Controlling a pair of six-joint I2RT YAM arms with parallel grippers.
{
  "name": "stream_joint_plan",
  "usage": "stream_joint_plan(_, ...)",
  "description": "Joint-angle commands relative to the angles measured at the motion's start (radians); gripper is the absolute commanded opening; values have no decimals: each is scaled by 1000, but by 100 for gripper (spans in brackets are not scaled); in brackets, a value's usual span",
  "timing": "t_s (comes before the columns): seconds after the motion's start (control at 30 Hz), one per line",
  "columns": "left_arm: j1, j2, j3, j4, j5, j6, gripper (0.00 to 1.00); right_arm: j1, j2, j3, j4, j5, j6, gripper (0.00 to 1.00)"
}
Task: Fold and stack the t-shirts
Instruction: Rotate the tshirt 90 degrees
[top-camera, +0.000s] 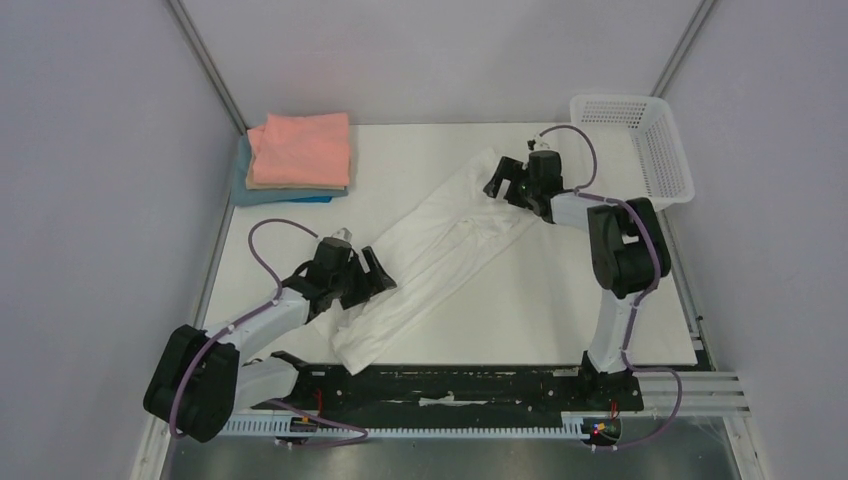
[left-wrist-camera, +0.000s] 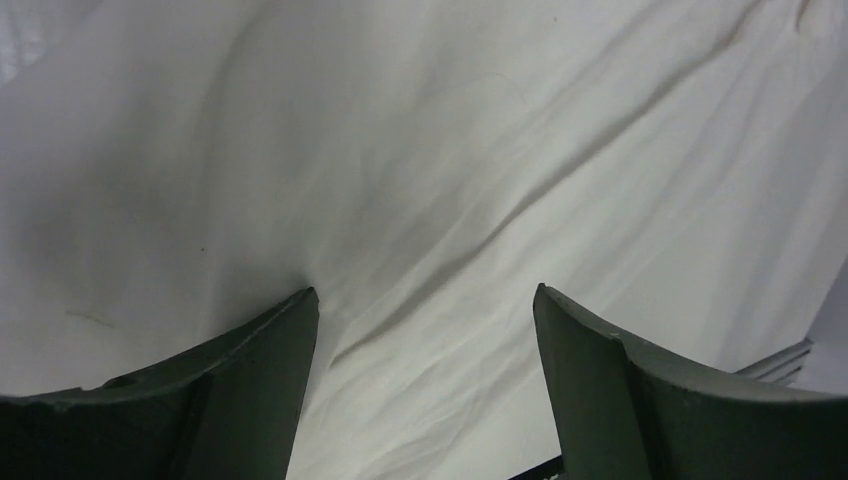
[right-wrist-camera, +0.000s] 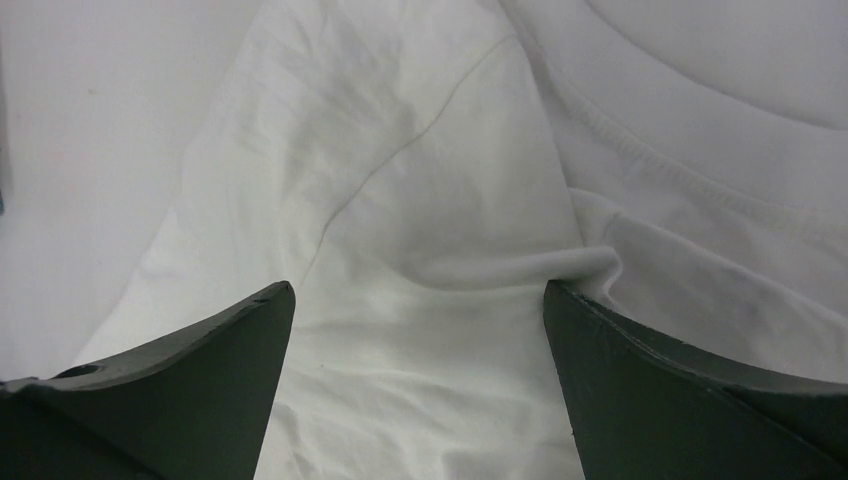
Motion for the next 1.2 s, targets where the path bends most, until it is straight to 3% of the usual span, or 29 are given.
stream_joint_plan(0.0, -16, 35, -50, 178, 138, -67, 84, 20, 189, 238, -3, -32, 18, 98)
stream_joint_plan(0.3, -133, 193, 35, 289, 128, -135, 82, 20, 540, 761, -33, -143, -26, 98)
stream_joint_plan(0.47, -245, 295, 95, 385, 96, -218, 83, 23, 662, 903, 98, -147, -3, 98)
stream_joint_plan(0.67, -385, 377, 175, 352, 33, -238, 83, 37, 719, 972, 159, -82, -37, 98)
stream_joint_plan(0.87, -473, 307, 206, 295, 14, -178, 84, 53, 656, 1009, 89, 4, -138, 98)
stream_joint_plan(1.0, -499, 199, 213, 302, 120, -22, 85, 70, 511, 981, 25, 90, -229, 98)
stream_joint_plan(1.1, -501, 69, 205, 231, 146, 70, 86, 91, 354, 849, 14, 69, -293, 98)
stream_joint_plan(1.17, -500, -14, 200, 99, 54, 87, 86, 112, 213, 704, 7, 95, -320, 98)
